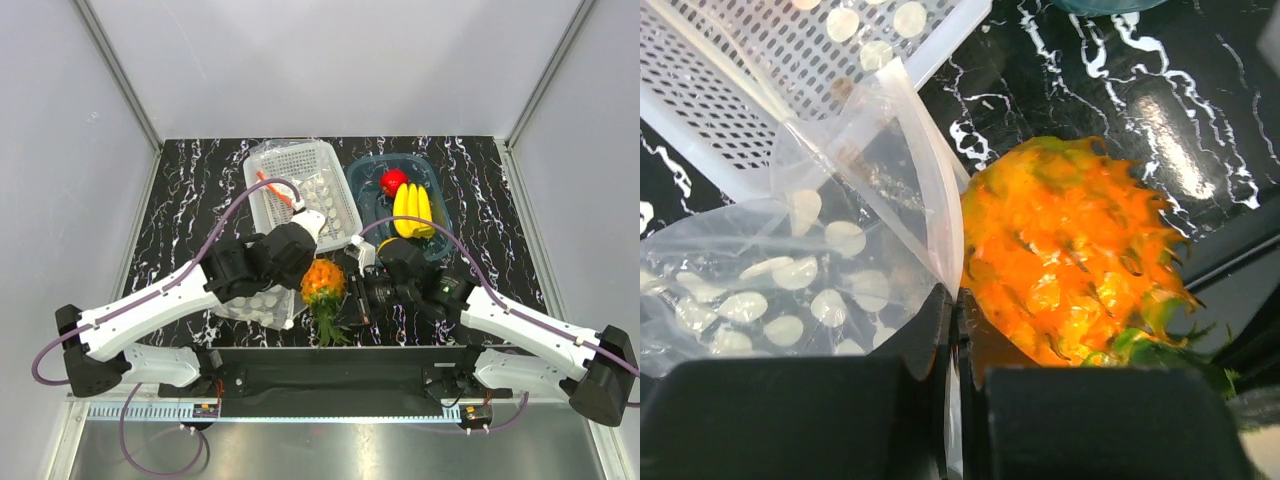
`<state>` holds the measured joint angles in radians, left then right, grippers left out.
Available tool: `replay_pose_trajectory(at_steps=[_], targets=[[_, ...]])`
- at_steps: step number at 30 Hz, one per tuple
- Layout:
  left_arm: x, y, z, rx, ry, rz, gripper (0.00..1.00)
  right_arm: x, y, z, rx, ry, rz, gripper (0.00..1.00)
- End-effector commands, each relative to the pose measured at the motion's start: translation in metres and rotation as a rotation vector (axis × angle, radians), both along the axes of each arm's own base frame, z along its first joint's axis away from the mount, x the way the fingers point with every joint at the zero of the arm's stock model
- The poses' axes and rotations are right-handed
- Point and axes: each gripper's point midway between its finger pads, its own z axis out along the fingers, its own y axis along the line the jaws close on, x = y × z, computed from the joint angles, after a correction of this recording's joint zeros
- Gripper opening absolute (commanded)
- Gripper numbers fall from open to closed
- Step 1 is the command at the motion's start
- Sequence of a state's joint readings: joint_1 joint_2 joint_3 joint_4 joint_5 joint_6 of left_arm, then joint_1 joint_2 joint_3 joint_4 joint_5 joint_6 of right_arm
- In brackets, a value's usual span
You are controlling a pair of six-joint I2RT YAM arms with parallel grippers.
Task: Place the food in the zip-top bag and seal the zipper
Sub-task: Place the fake fruit in the zipper food storage bag.
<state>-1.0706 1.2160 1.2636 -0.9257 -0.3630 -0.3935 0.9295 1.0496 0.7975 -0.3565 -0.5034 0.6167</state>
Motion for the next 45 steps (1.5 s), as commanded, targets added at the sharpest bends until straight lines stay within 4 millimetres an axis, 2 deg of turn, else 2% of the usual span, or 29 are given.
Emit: replay_pose_trajectory(at_steps=[1,9,13,18,20,25,30,31,33,34,36,41,43,45], targets=[[-0.007,-0.010,0.028,-0.116,-0.037,-0.081,0.00,0.002,0.000,0.008,-0.003,-0.056,0.016,0.00],[-0.031,-0.040,0.022,-0.200,0.036,-0.278,0.00,-0.014,-0.001,0.009,-0.046,-0.066,0.137,0.00],[-0.046,-0.055,0.019,-0.244,0.076,-0.398,0.00,-0.024,0.003,0.018,-0.026,-0.094,0.206,0.00],[-0.065,-0.066,0.030,-0.345,0.072,-0.527,0.00,-0.030,0.004,0.037,0.044,-0.144,0.265,0.00],[-0.069,-0.068,0.033,-0.372,0.066,-0.554,0.00,-0.030,0.003,0.038,0.044,-0.159,0.279,0.00],[-0.095,-0.074,0.053,-0.513,0.097,-0.653,0.00,-0.020,0.002,0.037,0.038,-0.246,0.253,0.00],[-0.107,-0.073,0.065,-0.594,0.139,-0.660,0.00,-0.012,-0.007,0.053,0.092,-0.371,0.194,0.00],[-0.109,-0.073,0.063,-0.603,0.154,-0.660,0.00,-0.009,-0.010,0.053,0.082,-0.396,0.178,0.00],[-0.120,-0.075,0.073,-0.667,0.182,-0.697,0.00,0.002,-0.017,0.048,0.025,-0.416,0.121,0.00],[-0.124,-0.076,0.070,-0.683,0.200,-0.708,0.00,0.004,-0.017,0.046,0.011,-0.417,0.115,0.00],[-0.129,-0.081,0.078,-0.739,0.217,-0.735,0.00,0.011,-0.015,0.039,-0.029,-0.393,0.088,0.00],[-0.123,-0.089,0.063,-0.717,0.251,-0.705,0.00,0.019,-0.003,0.033,-0.056,-0.316,0.036,0.00],[-0.123,-0.091,0.062,-0.724,0.257,-0.702,0.00,0.031,-0.005,0.034,-0.059,-0.342,-0.042,0.00],[-0.122,-0.092,0.070,-0.755,0.244,-0.692,0.00,0.040,-0.008,0.037,-0.029,-0.364,-0.121,0.00]])
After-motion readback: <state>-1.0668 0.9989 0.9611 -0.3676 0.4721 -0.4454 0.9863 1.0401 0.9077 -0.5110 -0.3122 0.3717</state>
